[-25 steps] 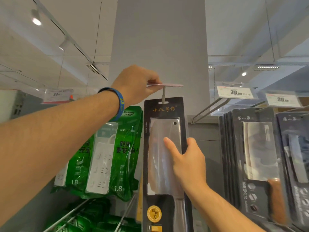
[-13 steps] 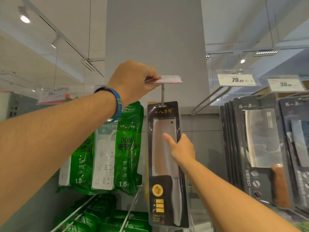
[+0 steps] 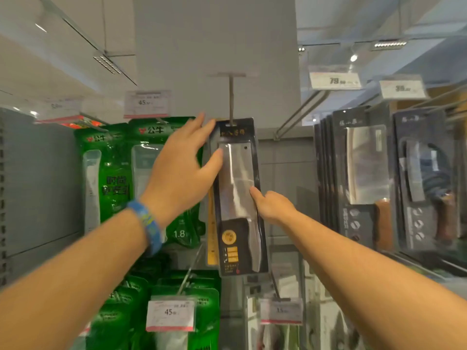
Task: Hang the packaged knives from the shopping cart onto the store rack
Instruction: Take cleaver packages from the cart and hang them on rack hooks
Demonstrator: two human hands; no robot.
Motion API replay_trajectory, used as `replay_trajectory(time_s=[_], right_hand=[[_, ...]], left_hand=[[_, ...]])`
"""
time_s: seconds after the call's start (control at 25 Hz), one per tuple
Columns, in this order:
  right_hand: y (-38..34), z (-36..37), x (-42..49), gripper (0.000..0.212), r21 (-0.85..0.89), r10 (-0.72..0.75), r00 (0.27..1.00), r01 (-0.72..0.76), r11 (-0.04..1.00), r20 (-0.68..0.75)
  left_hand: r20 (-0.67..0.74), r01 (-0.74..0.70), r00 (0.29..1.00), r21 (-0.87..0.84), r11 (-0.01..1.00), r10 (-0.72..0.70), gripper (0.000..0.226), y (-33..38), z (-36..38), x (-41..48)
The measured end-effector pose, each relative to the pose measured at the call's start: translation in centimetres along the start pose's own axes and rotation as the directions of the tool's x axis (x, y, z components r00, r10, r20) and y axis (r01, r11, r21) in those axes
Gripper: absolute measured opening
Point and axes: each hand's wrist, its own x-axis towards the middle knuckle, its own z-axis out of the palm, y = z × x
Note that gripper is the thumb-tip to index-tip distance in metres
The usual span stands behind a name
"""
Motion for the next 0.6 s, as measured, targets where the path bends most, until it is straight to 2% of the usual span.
replay_trajectory(time_s=[0.08, 0.16, 0.24, 0.32, 0.44, 0.52, 0.6], right_hand=[[2.3, 0.4, -3.0, 0.059, 0.083, -0.037, 0.991, 0.048, 0.995, -0.129], [4.0, 0.9, -6.8, 0.040, 0.288, -0.094, 0.970, 0.158, 0.945, -0.223], [6.0, 1.7, -11.3, 0.025, 0.496, -0.127, 0.963, 0.232, 0.837, -0.236], [9.4, 3.4, -16.4, 0.020, 0.559, -0.136, 0.971, 0.226, 0.798, -0.198], [16.6, 7.4, -24.6, 0.012, 0.615, 0.019, 0.998, 0.019, 0.788, -0.055], [22.0, 10.4, -31.1, 0.014, 0.645, 0.217, 0.975, -0.198, 0.738, 0.052], [26.4, 12.6, -38.1, 0.014, 0.601, 0.409, 0.902, -0.406, 0.688, 0.141]], left_hand=[[0.042, 0.165, 0.986, -0.193, 0.967, -0.159, 0.046, -0.8, 0.3, -5.9], [0.162, 0.365, 0.931, -0.353, 0.862, -0.328, 0.035, -1.4, 1.4, -10.9], [0.290, 0.530, 0.848, -0.443, 0.724, -0.443, 0.022, -1.4, 3.4, -15.2], [0.400, 0.646, 0.763, -0.431, 0.630, -0.509, 0.020, -1.3, 5.2, -19.8], [0.557, 0.780, 0.621, -0.370, 0.504, -0.552, 0.022, -1.2, 7.4, -28.1], [0.679, 0.890, 0.448, -0.275, 0.365, -0.581, 0.022, 0.0, 8.8, -35.2], [0.758, 0.968, 0.237, -0.131, 0.215, -0.607, 0.024, 0.6, 9.9, -42.0]])
